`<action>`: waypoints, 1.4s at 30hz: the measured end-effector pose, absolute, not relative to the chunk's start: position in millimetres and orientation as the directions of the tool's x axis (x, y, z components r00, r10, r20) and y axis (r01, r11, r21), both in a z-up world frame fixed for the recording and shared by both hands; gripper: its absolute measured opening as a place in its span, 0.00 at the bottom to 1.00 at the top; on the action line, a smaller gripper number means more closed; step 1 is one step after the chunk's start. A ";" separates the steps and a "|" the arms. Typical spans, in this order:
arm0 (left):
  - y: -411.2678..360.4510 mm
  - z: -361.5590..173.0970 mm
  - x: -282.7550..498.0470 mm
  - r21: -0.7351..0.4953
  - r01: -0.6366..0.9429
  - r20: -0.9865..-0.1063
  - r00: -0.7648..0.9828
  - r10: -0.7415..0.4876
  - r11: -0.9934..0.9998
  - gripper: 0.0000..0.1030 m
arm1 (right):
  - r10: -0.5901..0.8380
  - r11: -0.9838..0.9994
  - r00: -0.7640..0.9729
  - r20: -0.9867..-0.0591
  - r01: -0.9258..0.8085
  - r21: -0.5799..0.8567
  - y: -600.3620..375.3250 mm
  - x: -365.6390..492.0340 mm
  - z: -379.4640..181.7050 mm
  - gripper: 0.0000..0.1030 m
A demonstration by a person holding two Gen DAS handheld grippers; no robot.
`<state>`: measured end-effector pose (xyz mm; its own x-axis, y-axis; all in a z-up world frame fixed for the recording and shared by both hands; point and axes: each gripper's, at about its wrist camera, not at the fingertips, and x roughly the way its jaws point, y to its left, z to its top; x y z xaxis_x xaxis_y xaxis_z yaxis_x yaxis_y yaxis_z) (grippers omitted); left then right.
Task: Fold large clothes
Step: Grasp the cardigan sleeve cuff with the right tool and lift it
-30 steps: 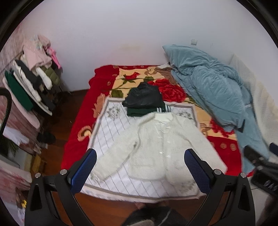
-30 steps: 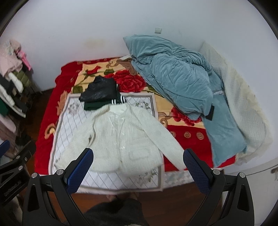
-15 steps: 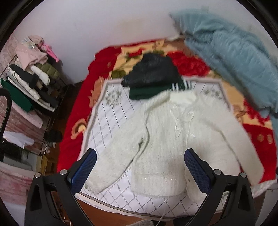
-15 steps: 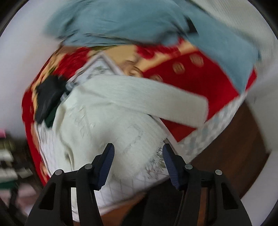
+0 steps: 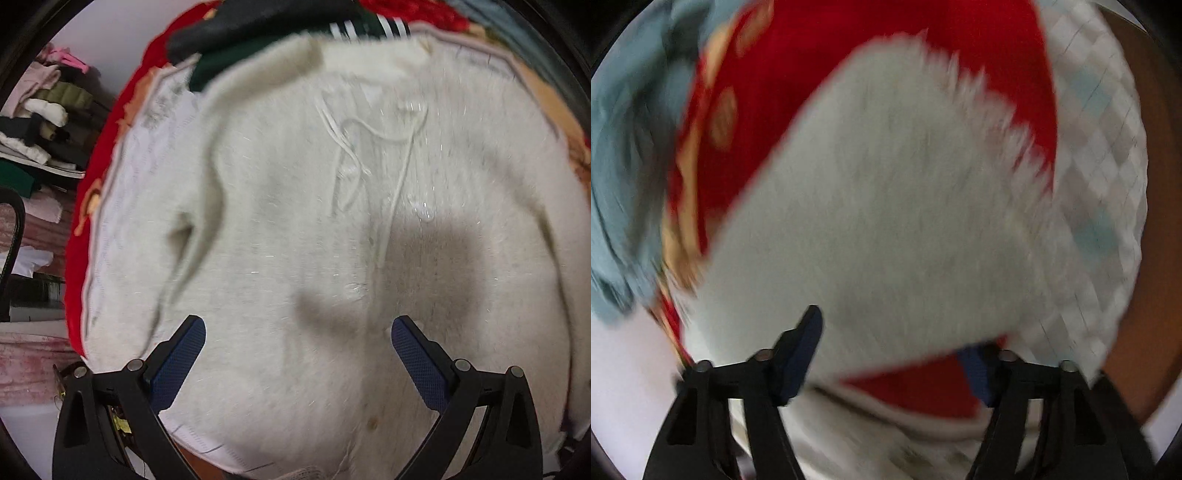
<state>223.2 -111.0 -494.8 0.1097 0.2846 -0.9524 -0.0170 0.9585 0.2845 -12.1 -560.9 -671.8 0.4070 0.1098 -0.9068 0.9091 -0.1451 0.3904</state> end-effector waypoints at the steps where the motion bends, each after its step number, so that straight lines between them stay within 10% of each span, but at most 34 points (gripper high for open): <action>1: -114.0 -500.0 226.3 0.277 -0.013 -0.955 0.108 0.277 0.961 1.00 | 0.052 -0.146 0.430 -0.901 0.896 0.419 -560.8 -11.4 -663.8 0.37; 5: -126.7 -509.0 235.1 0.242 0.010 -0.963 0.130 0.238 0.970 1.00 | -0.012 -0.039 0.447 -0.894 0.894 0.447 -555.6 12.0 -654.3 0.36; 7: -129.2 -511.2 236.5 0.219 0.016 -0.967 0.133 0.215 0.976 1.00 | 0.042 -0.045 0.437 -0.898 0.899 0.436 -557.2 20.8 -685.2 0.67; 9: -132.5 -518.5 240.8 0.208 0.019 -0.970 0.134 0.203 0.978 1.00 | 0.044 -0.077 0.453 -0.891 0.890 0.449 -560.5 30.9 -701.1 0.70; 11: -130.9 -521.3 243.1 0.201 0.015 -0.971 0.136 0.198 0.979 1.00 | -0.007 -0.106 0.453 -0.891 0.886 0.451 -560.7 39.3 -701.0 0.62; 12: -131.2 -523.3 245.8 0.199 0.012 -0.971 0.138 0.196 0.980 1.00 | -0.047 -0.111 0.452 -0.891 0.884 0.454 -558.4 45.1 -694.9 0.45; 13: -127.8 -522.5 246.8 0.195 0.007 -0.971 0.144 0.192 0.981 1.00 | -0.073 -0.101 0.449 -0.891 0.885 0.455 -556.6 53.4 -687.4 0.08; 27: 11.6 -482.0 249.8 0.189 -0.281 -0.960 0.149 0.238 0.941 1.00 | -0.049 0.656 0.561 -0.826 0.642 0.397 -390.9 295.4 -493.5 0.08; 39: 196.1 -501.7 151.5 0.221 -0.653 -0.964 -0.034 0.264 0.724 1.00 | 0.022 0.991 0.198 -0.980 -0.132 -0.005 -0.8 422.8 -647.1 0.11; 42: 234.7 -517.6 118.8 0.174 -0.733 -0.980 -0.065 0.187 0.657 1.00 | 0.064 0.979 0.101 -0.993 -0.200 0.042 25.7 420.3 -678.1 0.35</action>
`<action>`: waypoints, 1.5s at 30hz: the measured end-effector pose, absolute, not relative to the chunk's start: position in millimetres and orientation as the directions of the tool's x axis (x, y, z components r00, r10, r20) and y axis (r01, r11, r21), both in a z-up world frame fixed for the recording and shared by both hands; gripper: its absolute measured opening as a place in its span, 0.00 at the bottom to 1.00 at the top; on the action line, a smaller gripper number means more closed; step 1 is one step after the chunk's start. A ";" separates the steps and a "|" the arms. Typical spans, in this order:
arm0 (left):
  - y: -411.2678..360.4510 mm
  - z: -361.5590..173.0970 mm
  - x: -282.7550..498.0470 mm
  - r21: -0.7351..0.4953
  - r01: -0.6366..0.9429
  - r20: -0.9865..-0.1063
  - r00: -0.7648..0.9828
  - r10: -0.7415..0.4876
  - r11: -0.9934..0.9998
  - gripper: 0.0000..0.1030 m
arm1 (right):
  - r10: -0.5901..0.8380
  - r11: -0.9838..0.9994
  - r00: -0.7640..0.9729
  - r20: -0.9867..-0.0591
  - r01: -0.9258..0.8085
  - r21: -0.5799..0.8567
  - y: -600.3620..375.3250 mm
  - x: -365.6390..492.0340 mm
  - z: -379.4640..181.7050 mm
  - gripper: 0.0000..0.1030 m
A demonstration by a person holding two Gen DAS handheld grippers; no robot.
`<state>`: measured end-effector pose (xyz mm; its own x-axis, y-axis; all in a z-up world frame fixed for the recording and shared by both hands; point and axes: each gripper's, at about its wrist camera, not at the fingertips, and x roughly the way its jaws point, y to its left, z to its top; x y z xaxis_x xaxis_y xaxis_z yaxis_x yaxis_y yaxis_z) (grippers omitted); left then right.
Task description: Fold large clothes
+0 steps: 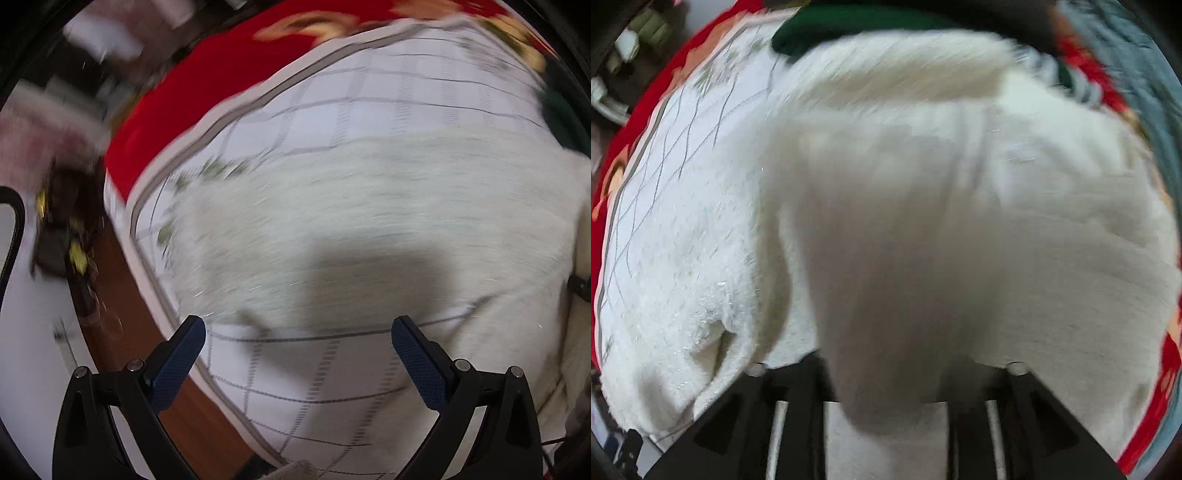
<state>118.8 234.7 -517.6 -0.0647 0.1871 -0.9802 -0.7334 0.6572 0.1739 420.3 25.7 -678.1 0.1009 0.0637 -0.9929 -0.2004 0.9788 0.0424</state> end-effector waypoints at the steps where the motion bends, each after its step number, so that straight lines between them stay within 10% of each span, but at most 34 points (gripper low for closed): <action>1: 244.3 -523.1 107.9 0.136 -0.764 -0.988 -0.060 0.140 0.631 1.00 | 0.130 0.975 0.088 -0.988 -0.194 0.111 26.0 420.6 -675.5 0.52; 2: 256.2 -531.0 96.2 0.079 -0.802 -0.996 -0.043 0.074 0.593 1.00 | 0.256 0.955 0.091 -0.962 -0.179 0.237 22.0 418.2 -663.8 0.67; 6: 290.3 -564.3 71.3 -0.094 -0.900 -0.992 0.050 -0.114 0.426 0.99 | 0.463 0.884 0.110 -0.879 -0.135 0.448 0.4 398.3 -627.0 0.71; 14: 346.3 -612.6 59.1 -0.168 -0.978 -0.980 0.152 -0.130 0.120 0.94 | 0.416 0.906 0.036 -0.909 0.065 0.418 -47.2 379.8 -647.4 0.71; 17: 366.5 -601.3 64.2 -0.106 -0.983 -0.994 0.104 -0.016 0.153 0.61 | 0.418 0.902 0.030 -0.908 0.104 0.418 -45.8 378.1 -656.5 0.71; 19: 386.1 -591.5 73.9 -0.126 -0.968 -0.988 0.142 0.060 0.215 0.14 | 0.416 0.903 0.034 -0.909 0.099 0.417 -46.0 380.1 -656.0 0.71; 28: 466.2 -567.3 162.8 -0.293 -0.877 -0.925 0.360 0.118 0.381 0.16 | 0.412 0.909 0.041 -0.910 0.054 0.414 -9.6 388.8 -645.6 0.71; 36: 434.6 -622.9 149.8 -0.522 -0.816 -0.852 0.508 -0.126 0.247 0.55 | 0.453 0.890 0.027 -0.891 0.048 0.454 16.2 395.8 -662.6 0.71; 39: 434.3 -627.8 149.2 -0.539 -0.814 -0.841 0.535 -0.085 0.217 0.63 | 0.408 0.912 0.014 -0.913 0.038 0.408 38.3 402.0 -687.1 0.38; 45: 433.3 -624.4 178.6 -0.442 -0.857 -0.887 0.461 0.010 0.264 0.63 | 0.366 0.929 0.020 -0.931 0.058 0.366 62.2 410.2 -688.5 0.28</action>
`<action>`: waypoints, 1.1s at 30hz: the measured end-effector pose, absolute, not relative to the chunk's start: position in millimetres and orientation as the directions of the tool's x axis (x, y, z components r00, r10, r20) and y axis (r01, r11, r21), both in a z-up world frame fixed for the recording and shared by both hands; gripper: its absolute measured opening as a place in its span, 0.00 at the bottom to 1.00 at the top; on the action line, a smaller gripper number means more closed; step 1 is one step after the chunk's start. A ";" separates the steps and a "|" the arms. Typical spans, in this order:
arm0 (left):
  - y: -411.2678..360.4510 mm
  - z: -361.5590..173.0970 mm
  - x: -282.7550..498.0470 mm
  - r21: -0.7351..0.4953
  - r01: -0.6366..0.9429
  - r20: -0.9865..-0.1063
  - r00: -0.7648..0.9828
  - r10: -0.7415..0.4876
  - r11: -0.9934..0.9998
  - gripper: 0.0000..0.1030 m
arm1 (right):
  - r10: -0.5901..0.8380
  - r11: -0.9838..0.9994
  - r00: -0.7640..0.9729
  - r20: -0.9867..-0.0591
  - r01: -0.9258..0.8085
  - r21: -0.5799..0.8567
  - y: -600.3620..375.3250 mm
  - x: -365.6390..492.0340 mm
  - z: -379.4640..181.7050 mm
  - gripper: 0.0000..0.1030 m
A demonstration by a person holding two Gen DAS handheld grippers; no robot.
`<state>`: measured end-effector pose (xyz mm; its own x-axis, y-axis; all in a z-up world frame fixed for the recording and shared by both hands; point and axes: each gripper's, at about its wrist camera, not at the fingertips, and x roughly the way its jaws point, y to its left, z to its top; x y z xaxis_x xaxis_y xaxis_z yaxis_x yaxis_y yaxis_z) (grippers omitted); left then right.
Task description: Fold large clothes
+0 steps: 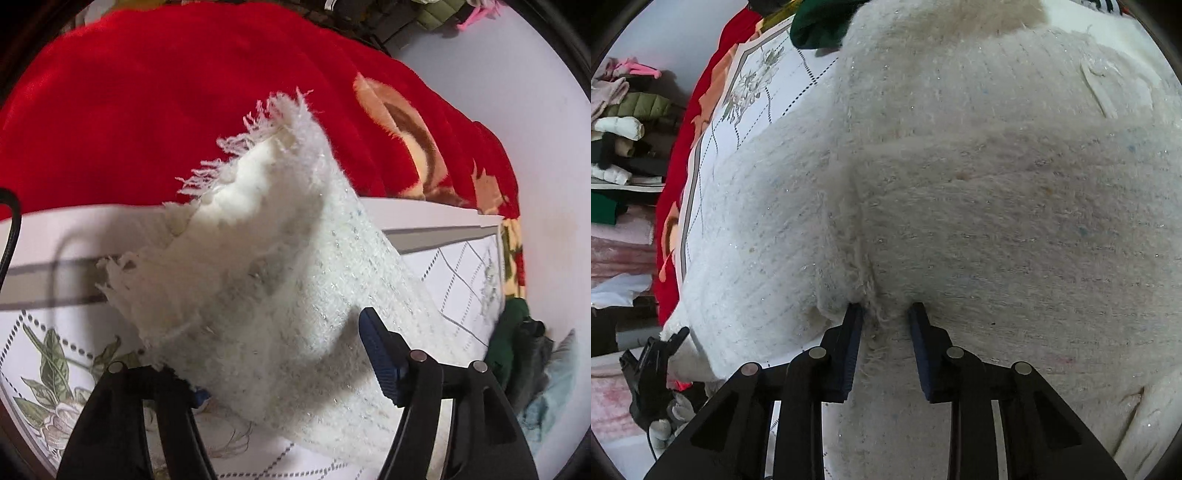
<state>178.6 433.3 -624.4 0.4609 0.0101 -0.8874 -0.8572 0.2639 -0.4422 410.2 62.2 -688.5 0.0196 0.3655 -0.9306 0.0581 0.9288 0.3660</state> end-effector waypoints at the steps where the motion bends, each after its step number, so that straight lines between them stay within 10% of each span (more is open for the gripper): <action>1: 430.9 -619.1 174.6 -0.429 -0.862 -0.891 0.453 0.029 0.270 0.61 | 0.364 0.930 0.013 -0.931 0.057 0.364 61.6 410.4 -688.3 0.28; 2: 427.6 -616.1 173.4 -0.414 -0.867 -0.895 0.444 0.052 0.276 0.51 | 0.369 0.927 0.000 -0.929 0.062 0.369 58.6 410.9 -686.6 0.28; 3: 427.4 -612.5 176.6 -0.380 -0.878 -0.903 0.420 0.090 0.291 0.17 | 0.377 0.924 -0.008 -0.926 0.066 0.376 55.2 411.1 -684.7 0.28; 5: 430.9 -603.0 178.3 -0.343 -0.883 -0.909 0.398 0.123 0.321 0.09 | 0.395 0.916 -0.024 -0.918 0.084 0.392 43.9 410.0 -677.9 0.32; 9: 418.4 -559.3 197.4 -0.254 -0.860 -0.892 0.385 0.236 0.443 0.07 | 0.326 0.938 -0.002 -0.945 0.129 0.323 11.9 400.7 -657.7 0.71; 16: 327.4 -457.0 233.1 -0.078 -0.698 -0.795 0.475 0.379 0.711 0.06 | 0.186 0.959 0.043 -0.982 0.211 0.190 -58.4 382.4 -641.6 0.71; 33: -138.3 -465.2 307.2 -0.189 0.152 -0.875 0.422 -0.236 0.970 0.07 | 0.082 0.894 0.104 -0.991 0.432 0.120 -341.9 329.6 -612.1 0.71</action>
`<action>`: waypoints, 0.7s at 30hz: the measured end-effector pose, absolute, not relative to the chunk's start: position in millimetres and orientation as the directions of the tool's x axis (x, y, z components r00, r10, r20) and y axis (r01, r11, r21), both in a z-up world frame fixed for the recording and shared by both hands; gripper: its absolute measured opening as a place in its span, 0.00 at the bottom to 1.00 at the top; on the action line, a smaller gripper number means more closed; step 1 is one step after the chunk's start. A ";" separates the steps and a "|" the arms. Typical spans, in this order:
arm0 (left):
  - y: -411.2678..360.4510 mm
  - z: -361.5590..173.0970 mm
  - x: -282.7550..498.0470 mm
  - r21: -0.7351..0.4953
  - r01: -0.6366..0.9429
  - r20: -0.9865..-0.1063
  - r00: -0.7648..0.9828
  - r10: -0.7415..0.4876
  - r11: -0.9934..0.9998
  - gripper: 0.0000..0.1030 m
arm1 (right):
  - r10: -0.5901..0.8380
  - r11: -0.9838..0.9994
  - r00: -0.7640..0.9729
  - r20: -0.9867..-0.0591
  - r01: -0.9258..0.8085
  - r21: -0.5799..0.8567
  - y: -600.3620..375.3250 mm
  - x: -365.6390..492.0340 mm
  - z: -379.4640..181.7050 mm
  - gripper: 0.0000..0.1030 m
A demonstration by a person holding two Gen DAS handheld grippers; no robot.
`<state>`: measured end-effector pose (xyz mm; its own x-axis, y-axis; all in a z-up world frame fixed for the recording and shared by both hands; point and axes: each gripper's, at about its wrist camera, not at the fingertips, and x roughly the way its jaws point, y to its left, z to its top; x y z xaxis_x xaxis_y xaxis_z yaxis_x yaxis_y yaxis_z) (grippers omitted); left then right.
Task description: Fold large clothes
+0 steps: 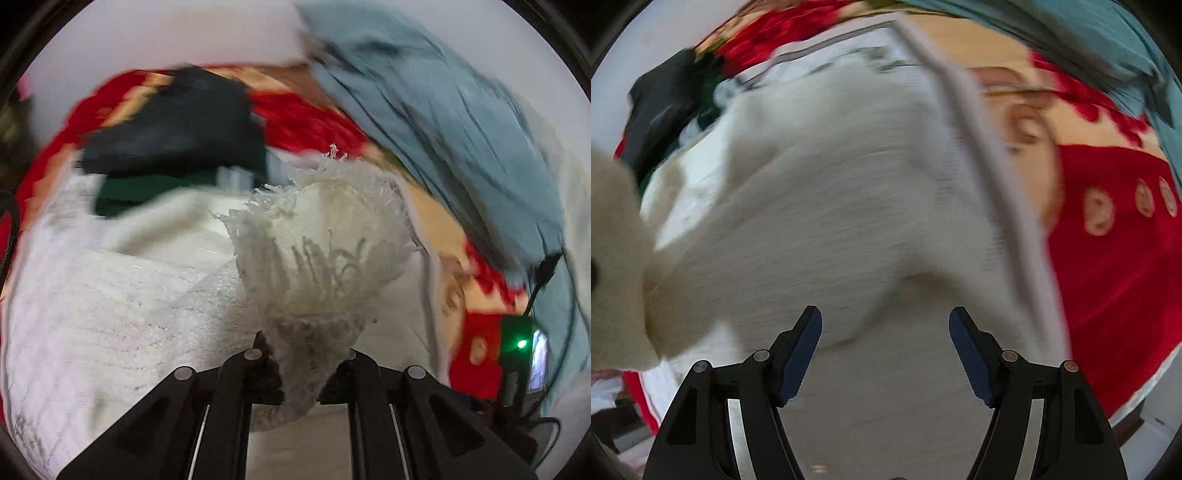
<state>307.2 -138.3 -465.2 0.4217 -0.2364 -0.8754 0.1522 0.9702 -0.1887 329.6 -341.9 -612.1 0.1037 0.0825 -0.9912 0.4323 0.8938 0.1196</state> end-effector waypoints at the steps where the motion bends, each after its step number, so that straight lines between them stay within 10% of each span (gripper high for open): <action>1: -157.1 -477.0 312.0 -0.178 0.174 -0.890 0.390 -0.234 0.968 0.07 | 0.075 0.890 0.098 -0.992 0.442 0.111 -359.8 325.1 -614.1 0.71; 6: -202.9 -523.4 330.4 -0.167 0.200 -0.942 0.257 -0.217 0.965 0.19 | 0.067 0.882 0.089 -0.994 0.460 0.100 -408.6 307.5 -623.7 0.71; 10: -189.1 -529.4 333.5 -0.253 0.172 -0.934 0.215 -0.287 0.952 0.87 | 0.101 0.872 0.122 -0.987 0.467 0.147 -425.6 296.9 -626.3 0.71; 16: -103.9 -499.8 302.4 -0.213 0.015 -0.931 0.300 -0.208 0.977 0.87 | 0.176 0.855 0.160 -0.971 0.464 0.232 -430.2 285.2 -626.3 0.82; 21: 0.5 -523.7 261.0 0.175 -0.139 -0.934 0.291 0.209 0.975 0.87 | 0.178 0.904 0.154 -0.972 0.363 0.223 -414.3 299.5 -623.2 0.82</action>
<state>261.0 0.5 -523.7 0.2911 0.2092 -0.9335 -0.1387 0.9747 0.1752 299.5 -414.3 -623.2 0.1542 0.1779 -0.9719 0.3634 0.9045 0.2232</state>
